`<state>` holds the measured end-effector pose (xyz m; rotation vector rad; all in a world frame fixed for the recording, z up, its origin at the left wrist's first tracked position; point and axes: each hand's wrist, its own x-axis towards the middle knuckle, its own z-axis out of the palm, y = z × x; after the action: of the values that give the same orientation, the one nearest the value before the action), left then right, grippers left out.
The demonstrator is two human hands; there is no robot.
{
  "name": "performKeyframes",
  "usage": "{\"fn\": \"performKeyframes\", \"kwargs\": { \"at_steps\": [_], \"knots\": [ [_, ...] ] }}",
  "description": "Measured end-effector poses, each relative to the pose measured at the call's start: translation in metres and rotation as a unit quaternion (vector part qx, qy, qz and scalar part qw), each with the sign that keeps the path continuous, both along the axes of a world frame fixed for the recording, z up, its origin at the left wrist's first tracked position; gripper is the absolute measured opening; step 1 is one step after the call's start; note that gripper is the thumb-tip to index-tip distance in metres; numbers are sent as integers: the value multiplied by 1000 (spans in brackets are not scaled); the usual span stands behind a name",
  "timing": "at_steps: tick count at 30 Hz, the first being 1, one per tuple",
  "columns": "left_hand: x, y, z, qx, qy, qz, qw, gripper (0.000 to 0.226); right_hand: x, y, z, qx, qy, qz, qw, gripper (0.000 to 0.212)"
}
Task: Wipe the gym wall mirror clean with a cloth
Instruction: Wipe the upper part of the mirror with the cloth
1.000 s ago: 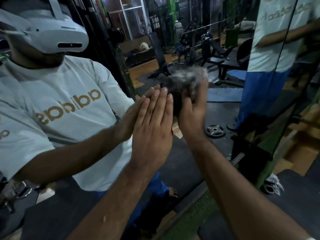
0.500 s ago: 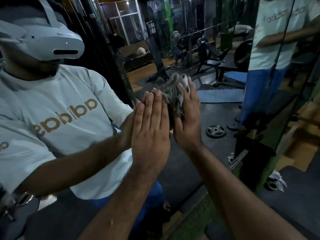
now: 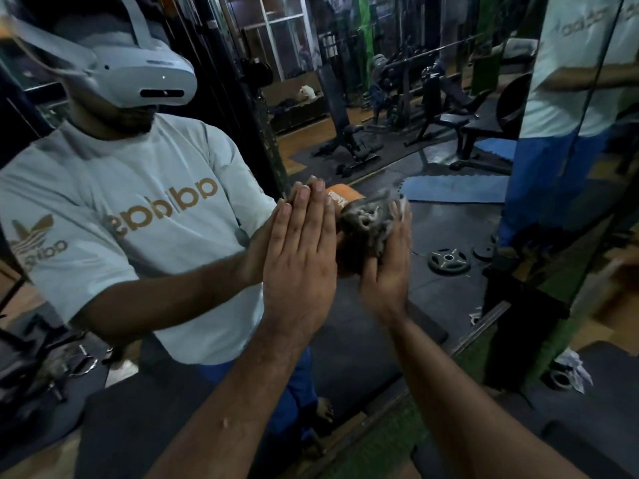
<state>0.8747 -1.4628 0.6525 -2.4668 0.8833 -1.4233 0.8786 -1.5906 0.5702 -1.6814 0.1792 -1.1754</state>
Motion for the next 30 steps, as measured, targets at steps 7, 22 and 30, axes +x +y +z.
{"fn": "performKeyframes", "kwargs": {
  "at_steps": [7,22,30],
  "knots": [
    [-24,28,-5,-65,-4,26,998,65,-10,31,41,3,6,50,999,78],
    [-37,85,28,-67,2,16,998,55,-14,56,57,-185,-63,70,978,77],
    [-38,132,47,9,4,32,999,69,-24,121,109,-115,-39,63,991,80]
  ]
}}
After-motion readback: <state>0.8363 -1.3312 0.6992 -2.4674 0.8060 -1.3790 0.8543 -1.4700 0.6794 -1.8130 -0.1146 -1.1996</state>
